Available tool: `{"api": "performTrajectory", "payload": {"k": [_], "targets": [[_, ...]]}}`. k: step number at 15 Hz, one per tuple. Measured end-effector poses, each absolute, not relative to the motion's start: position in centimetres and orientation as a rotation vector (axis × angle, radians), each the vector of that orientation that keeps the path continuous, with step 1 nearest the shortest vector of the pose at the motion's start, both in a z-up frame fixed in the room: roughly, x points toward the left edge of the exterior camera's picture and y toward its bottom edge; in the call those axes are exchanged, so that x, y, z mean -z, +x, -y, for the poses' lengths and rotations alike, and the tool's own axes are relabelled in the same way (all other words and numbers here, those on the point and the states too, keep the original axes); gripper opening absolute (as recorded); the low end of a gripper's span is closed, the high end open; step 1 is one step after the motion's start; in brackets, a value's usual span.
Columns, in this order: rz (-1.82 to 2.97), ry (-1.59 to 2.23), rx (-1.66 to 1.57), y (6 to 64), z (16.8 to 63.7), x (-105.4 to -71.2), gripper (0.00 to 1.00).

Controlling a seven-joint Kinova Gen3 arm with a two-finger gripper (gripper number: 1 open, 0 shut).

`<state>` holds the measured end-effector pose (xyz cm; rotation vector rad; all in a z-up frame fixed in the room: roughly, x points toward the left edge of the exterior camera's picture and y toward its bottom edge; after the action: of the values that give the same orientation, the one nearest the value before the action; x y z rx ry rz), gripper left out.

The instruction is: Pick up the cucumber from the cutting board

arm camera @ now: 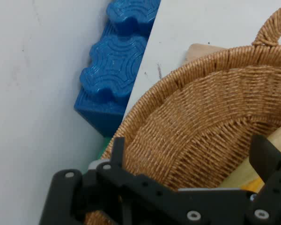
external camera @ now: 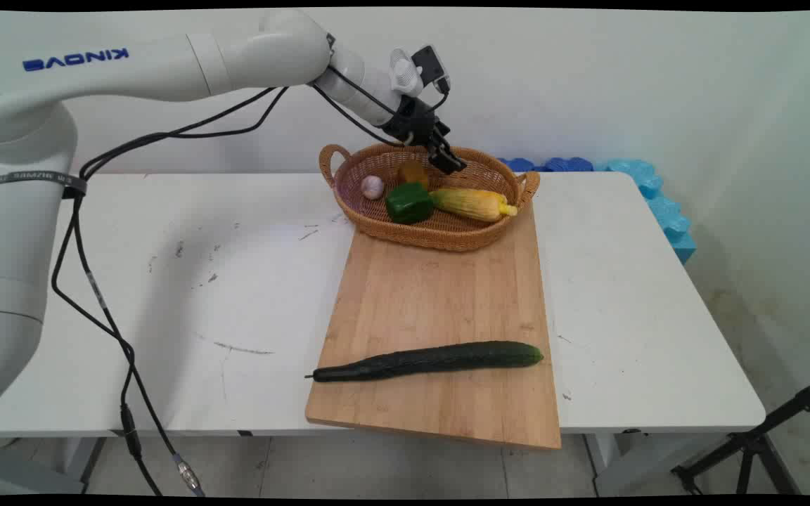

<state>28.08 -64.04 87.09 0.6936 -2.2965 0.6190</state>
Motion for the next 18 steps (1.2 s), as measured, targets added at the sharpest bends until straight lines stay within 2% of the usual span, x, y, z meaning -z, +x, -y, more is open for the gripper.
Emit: {"api": "performTrajectory", "payload": {"k": [7, 18], "targets": [[2.286, 0.718, -0.595, 28.9, 61.6, -88.6, 1.0], [2.301, 0.767, -0.506, 29.7, 52.6, -92.8, 1.0]]}}
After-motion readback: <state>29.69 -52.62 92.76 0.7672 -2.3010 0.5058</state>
